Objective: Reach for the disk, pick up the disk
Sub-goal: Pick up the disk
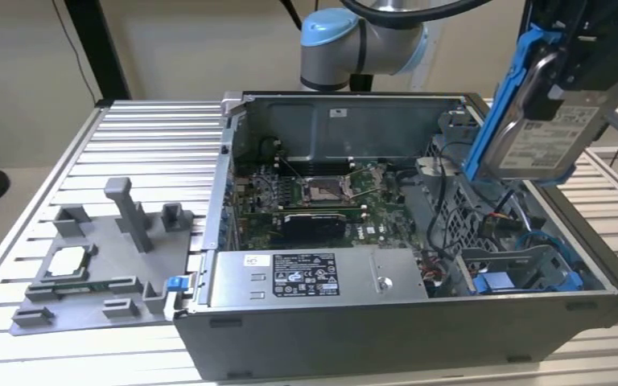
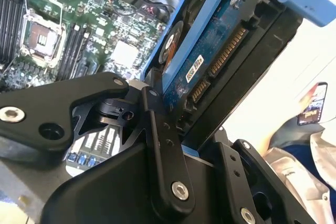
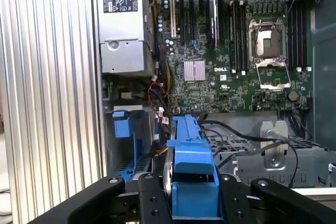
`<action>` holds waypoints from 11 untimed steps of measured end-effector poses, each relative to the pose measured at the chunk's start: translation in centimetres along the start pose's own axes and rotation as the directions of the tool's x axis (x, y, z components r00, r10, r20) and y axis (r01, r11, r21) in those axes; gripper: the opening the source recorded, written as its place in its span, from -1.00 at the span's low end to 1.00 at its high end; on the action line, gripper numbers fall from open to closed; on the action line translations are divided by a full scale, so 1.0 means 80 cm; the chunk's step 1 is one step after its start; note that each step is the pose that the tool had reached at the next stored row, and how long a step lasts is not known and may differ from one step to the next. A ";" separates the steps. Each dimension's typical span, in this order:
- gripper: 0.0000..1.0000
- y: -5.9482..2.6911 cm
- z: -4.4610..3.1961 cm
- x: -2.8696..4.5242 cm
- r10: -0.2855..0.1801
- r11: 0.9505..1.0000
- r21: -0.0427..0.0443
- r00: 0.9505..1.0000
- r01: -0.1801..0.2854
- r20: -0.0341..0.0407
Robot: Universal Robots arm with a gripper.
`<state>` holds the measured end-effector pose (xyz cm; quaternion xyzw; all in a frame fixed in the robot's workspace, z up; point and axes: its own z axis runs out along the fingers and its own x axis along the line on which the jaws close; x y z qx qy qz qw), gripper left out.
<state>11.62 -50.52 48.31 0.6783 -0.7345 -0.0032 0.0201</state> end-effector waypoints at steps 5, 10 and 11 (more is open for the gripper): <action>-1.00 -0.002 0.0000 0.0058 0.003 1.000 -0.002 1.000 -0.003 0.000; -1.00 -0.004 0.0005 0.0193 0.007 1.000 -0.002 1.000 -0.007 0.000; -1.00 -0.004 0.0006 0.0234 0.008 1.000 -0.002 1.000 -0.008 0.000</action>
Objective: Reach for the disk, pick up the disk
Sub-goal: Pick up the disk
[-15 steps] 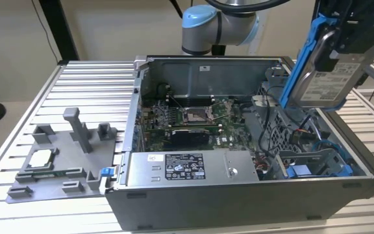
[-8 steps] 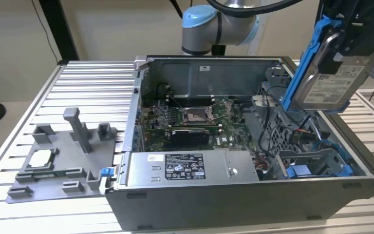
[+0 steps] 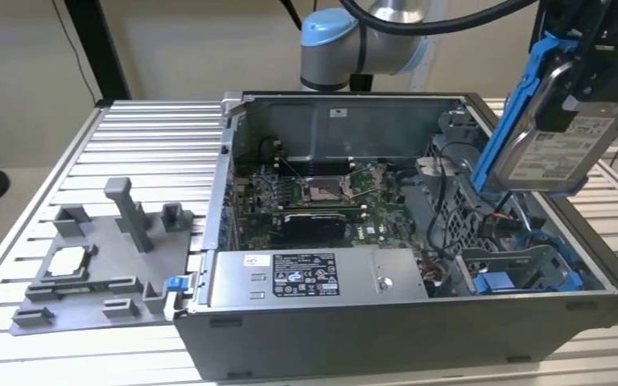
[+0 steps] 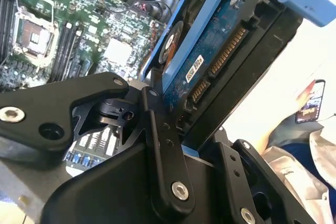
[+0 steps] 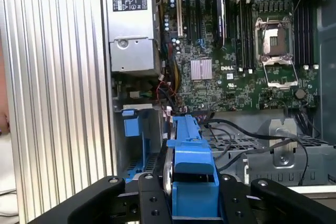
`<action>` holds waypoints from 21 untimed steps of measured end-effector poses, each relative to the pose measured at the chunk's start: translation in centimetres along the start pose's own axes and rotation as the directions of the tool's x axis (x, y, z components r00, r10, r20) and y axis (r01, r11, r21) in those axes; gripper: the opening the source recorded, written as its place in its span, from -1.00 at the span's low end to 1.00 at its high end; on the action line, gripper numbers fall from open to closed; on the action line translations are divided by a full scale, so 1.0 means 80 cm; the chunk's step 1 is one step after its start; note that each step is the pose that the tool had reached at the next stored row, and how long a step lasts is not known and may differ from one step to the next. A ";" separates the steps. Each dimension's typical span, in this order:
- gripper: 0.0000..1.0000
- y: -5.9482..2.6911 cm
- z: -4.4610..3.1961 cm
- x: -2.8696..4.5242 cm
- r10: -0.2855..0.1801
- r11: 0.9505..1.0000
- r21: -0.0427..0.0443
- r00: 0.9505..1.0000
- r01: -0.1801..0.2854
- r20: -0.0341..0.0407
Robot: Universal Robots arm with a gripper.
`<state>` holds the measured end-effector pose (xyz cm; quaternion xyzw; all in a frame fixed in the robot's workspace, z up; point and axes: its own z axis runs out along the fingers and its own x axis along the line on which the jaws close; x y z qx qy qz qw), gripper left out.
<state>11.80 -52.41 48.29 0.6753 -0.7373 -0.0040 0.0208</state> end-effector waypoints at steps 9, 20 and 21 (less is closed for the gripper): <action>-1.00 0.000 0.0037 0.0332 0.002 1.000 0.000 1.000 -0.002 0.000; -1.00 -0.001 0.0056 0.0492 0.003 1.000 0.000 1.000 -0.003 0.000; -1.00 -0.001 0.0056 0.0492 0.003 1.000 0.000 1.000 -0.003 0.000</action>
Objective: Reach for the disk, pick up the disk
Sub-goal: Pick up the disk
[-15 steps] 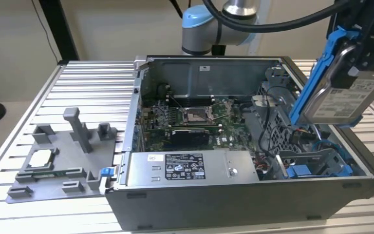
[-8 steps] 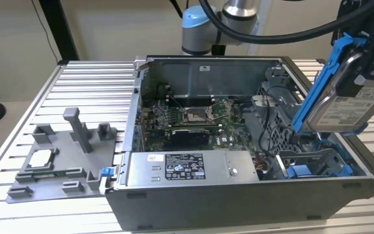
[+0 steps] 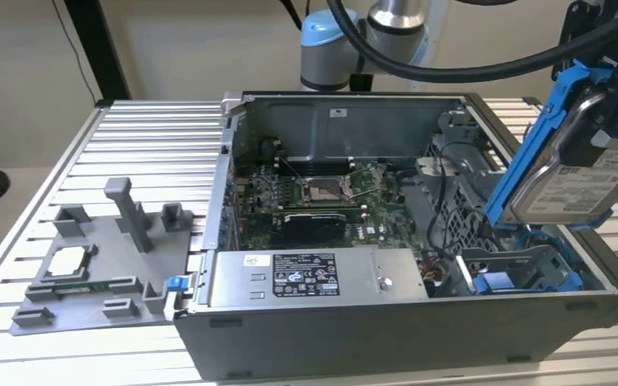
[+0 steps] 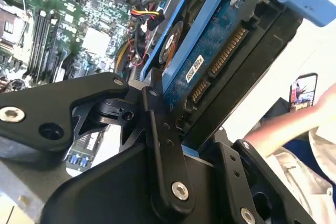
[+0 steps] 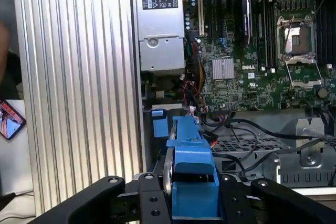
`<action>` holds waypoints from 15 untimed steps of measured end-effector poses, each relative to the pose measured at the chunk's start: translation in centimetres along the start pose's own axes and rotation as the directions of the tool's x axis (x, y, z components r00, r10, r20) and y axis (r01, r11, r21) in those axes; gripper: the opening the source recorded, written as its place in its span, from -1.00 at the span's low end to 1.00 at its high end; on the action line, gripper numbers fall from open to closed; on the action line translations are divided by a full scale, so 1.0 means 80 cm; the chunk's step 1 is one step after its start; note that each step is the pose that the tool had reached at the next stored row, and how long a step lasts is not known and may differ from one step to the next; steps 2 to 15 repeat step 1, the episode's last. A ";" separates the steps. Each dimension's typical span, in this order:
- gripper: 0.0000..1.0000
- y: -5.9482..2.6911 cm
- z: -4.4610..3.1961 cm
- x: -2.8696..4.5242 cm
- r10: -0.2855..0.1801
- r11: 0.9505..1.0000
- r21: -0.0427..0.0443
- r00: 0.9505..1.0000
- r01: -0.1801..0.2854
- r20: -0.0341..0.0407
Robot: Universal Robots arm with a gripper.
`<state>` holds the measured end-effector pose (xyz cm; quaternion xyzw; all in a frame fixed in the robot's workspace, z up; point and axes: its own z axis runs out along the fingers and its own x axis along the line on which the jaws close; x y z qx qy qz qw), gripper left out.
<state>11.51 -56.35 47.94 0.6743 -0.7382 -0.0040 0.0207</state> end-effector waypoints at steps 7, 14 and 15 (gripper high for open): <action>-1.00 0.000 0.0000 0.0000 0.000 1.000 0.000 1.000 0.000 0.000; -1.00 0.000 0.0000 0.0000 0.000 1.000 0.000 1.000 0.000 0.000; -1.00 0.000 0.0000 0.0000 0.000 1.000 0.000 1.000 0.000 0.000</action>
